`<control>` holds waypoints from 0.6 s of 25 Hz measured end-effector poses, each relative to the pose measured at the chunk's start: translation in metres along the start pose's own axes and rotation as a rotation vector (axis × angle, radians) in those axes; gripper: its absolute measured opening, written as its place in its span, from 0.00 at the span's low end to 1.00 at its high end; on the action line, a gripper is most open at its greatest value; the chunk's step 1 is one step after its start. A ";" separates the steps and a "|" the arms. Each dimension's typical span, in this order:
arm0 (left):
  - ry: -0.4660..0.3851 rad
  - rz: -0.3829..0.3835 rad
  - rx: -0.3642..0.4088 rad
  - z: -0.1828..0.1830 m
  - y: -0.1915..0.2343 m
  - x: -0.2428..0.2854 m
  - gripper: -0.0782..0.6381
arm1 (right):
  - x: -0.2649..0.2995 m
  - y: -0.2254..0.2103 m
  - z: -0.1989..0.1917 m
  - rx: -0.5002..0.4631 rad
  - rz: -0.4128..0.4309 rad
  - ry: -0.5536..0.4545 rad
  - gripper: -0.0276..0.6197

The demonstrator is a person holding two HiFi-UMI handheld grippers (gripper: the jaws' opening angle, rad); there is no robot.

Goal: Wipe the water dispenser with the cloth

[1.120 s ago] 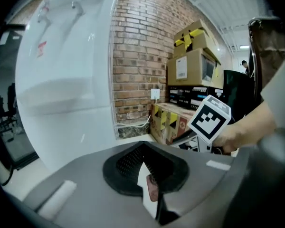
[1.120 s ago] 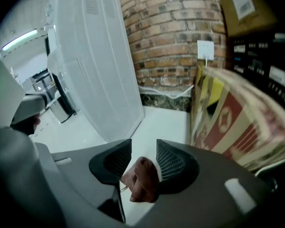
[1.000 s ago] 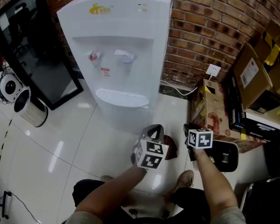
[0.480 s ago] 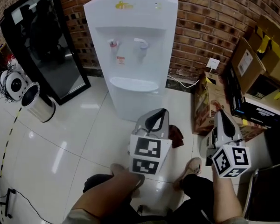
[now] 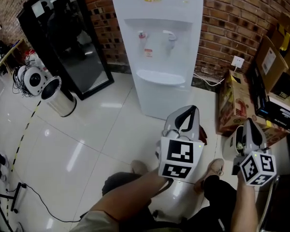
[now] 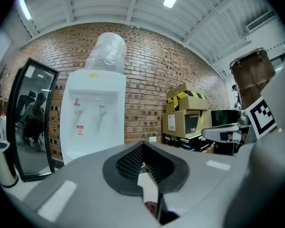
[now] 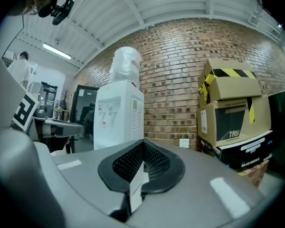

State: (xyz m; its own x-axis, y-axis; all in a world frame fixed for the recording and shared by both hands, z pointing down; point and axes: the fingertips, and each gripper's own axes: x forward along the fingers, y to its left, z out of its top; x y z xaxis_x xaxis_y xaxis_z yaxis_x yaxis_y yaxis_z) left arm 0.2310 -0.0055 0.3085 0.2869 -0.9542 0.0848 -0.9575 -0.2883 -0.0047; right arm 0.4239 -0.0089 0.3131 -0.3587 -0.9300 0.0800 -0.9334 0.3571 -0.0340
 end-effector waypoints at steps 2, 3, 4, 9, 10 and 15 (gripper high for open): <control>-0.011 0.009 -0.010 0.002 0.002 -0.003 0.11 | -0.004 0.007 0.002 -0.008 0.012 -0.008 0.06; -0.016 0.011 -0.014 0.003 0.002 -0.005 0.11 | -0.005 0.011 0.002 -0.013 0.019 -0.008 0.06; -0.020 0.010 -0.016 0.003 0.002 -0.006 0.11 | -0.004 0.015 0.002 -0.019 0.027 -0.006 0.06; -0.022 0.003 -0.009 0.002 -0.001 -0.007 0.11 | 0.002 0.024 -0.003 -0.024 0.049 0.003 0.06; -0.024 0.002 -0.008 0.002 -0.001 -0.006 0.11 | 0.003 0.023 -0.003 -0.022 0.047 0.005 0.06; -0.029 -0.004 -0.008 0.003 -0.001 -0.005 0.11 | 0.005 0.018 -0.004 -0.017 0.040 0.009 0.06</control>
State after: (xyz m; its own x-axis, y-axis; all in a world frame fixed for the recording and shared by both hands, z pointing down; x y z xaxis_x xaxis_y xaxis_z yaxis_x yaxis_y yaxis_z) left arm 0.2310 -0.0003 0.3049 0.2913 -0.9550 0.0563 -0.9565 -0.2916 0.0037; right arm 0.4055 -0.0073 0.3166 -0.3961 -0.9140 0.0874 -0.9181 0.3959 -0.0208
